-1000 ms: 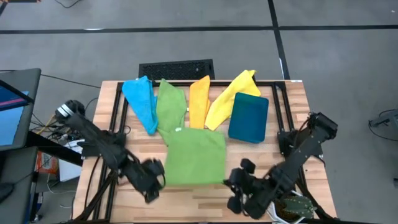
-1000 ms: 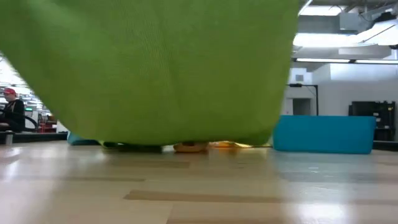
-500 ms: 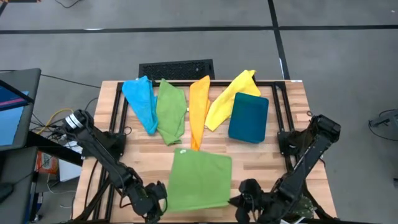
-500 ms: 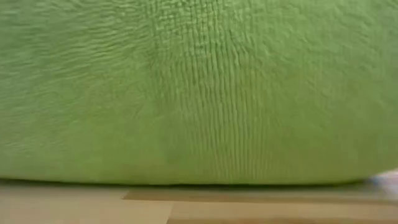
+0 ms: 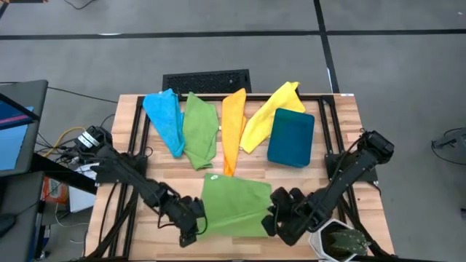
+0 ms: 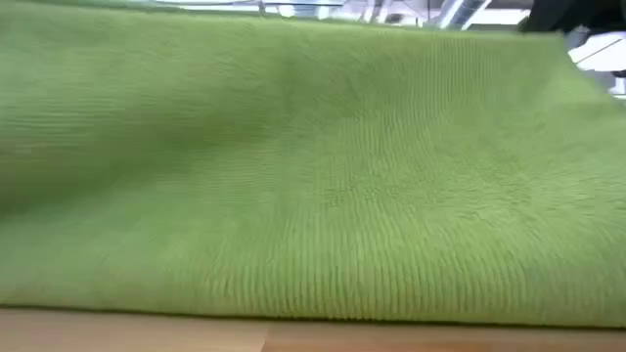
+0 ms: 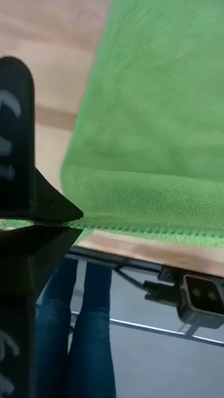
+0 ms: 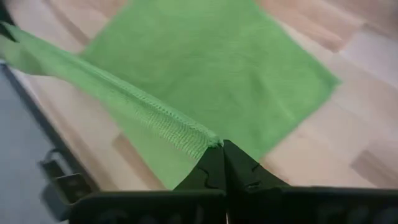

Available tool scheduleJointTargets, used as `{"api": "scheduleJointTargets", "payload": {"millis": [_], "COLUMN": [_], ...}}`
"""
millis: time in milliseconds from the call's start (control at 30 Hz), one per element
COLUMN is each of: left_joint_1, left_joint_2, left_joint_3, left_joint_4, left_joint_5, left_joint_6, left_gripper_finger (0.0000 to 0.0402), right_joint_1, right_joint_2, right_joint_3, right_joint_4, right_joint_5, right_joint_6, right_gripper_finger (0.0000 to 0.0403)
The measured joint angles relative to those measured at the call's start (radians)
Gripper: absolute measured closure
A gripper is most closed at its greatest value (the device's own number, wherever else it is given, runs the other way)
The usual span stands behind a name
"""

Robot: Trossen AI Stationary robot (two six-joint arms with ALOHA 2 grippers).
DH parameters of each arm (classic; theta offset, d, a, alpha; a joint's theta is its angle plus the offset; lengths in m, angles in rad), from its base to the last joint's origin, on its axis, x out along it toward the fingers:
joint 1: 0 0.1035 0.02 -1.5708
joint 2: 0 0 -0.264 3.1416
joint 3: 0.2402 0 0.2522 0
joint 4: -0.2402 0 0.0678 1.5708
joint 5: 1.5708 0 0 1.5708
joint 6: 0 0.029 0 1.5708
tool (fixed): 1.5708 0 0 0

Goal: Fold microfiber towels
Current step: Fold the bottom green microfiber cloth

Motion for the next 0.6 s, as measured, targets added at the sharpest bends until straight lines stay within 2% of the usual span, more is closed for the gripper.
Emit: {"api": "scheduleJointTargets", "payload": {"millis": [133,267,433,600], "left_joint_1": [0.076,0.147,0.219,0.266], "left_joint_2": [0.000,0.000,-0.001,-0.001], "left_joint_3": [0.014,0.063,0.123,0.129], "left_joint_4": [-0.031,-0.143,-0.306,-0.338], "left_joint_5": [0.086,0.157,0.103,0.047], "left_joint_6": [0.063,0.170,0.278,0.362], "left_gripper_finger": [0.0401,0.0401,0.0401,0.0401], "right_joint_1": [-0.021,-0.035,-0.046,-0.067], "right_joint_2": [0.000,0.000,0.000,0.000], "right_joint_3": [0.000,0.000,0.000,0.000], "right_joint_4": [-0.063,-0.131,-0.160,-0.162], "right_joint_5": [-0.020,-0.027,-0.029,-0.037], "right_joint_6": [0.000,-0.004,-0.017,-0.031], "right_gripper_finger": [0.0396,0.0395,0.0395,0.0395]}}
